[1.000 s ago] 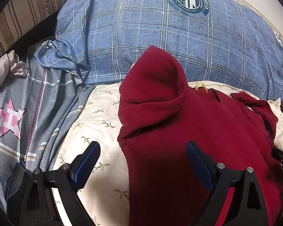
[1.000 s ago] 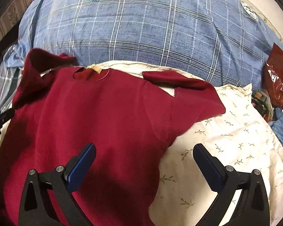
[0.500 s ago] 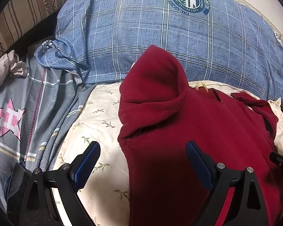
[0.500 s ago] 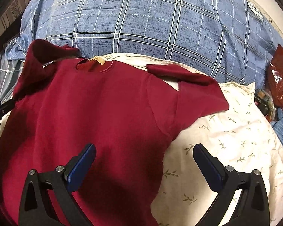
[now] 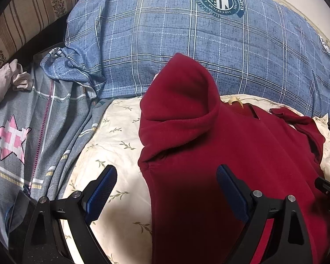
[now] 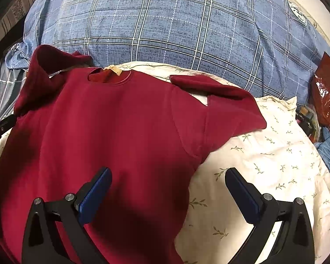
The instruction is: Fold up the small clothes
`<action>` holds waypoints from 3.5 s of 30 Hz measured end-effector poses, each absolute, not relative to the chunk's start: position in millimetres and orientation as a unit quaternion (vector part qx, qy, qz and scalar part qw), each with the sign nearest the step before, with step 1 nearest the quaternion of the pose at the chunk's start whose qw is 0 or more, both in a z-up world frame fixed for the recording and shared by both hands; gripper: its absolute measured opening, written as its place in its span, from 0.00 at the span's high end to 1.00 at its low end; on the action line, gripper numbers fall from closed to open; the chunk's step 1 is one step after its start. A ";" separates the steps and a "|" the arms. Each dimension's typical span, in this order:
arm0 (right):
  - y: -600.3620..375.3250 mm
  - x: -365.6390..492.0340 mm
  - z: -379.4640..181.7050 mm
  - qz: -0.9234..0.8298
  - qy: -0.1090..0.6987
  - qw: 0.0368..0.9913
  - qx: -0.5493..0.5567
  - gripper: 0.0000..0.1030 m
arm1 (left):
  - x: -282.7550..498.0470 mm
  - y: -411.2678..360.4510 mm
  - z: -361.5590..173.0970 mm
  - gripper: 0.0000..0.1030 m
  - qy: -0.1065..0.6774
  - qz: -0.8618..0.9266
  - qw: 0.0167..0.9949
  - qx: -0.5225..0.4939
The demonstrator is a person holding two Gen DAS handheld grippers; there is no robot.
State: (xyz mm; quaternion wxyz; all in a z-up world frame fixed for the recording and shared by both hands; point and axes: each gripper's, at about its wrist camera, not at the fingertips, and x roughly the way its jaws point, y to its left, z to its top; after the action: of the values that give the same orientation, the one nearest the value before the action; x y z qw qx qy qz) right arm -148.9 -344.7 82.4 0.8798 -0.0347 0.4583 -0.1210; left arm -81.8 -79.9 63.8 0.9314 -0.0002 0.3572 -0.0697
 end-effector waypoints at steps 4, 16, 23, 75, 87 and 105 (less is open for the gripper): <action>-344.2 -148.2 81.8 -0.121 0.459 0.879 -0.034 0.00 | -81.6 -79.8 63.8 0.11 0.357 -0.069 0.931 -0.001; -340.4 -146.9 79.7 -0.114 0.461 0.879 -0.033 0.00 | -73.5 -76.0 63.7 0.11 0.353 -0.061 0.934 -0.011; -324.9 -116.7 105.2 -0.005 0.436 0.899 0.038 0.04 | -25.4 -52.8 59.5 0.13 0.378 -0.028 0.925 -0.039; -296.9 -40.7 100.0 0.105 0.425 0.893 0.107 0.39 | -40.9 1.0 61.6 0.13 0.362 0.057 0.924 -0.110; -154.7 57.6 8.3 0.255 0.493 0.824 -0.110 0.33 | -19.2 -14.6 53.0 0.13 0.392 0.018 0.917 -0.076; -152.5 69.4 12.0 0.242 0.471 0.847 -0.027 0.87 | -20.6 -16.2 58.6 0.13 0.353 0.034 0.932 -0.077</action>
State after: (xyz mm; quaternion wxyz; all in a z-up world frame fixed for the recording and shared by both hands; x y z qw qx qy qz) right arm 69.4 -152.5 12.0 0.8475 -0.0275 0.4714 0.2425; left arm -20.6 -16.2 58.6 0.9316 -0.0771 0.3535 0.0343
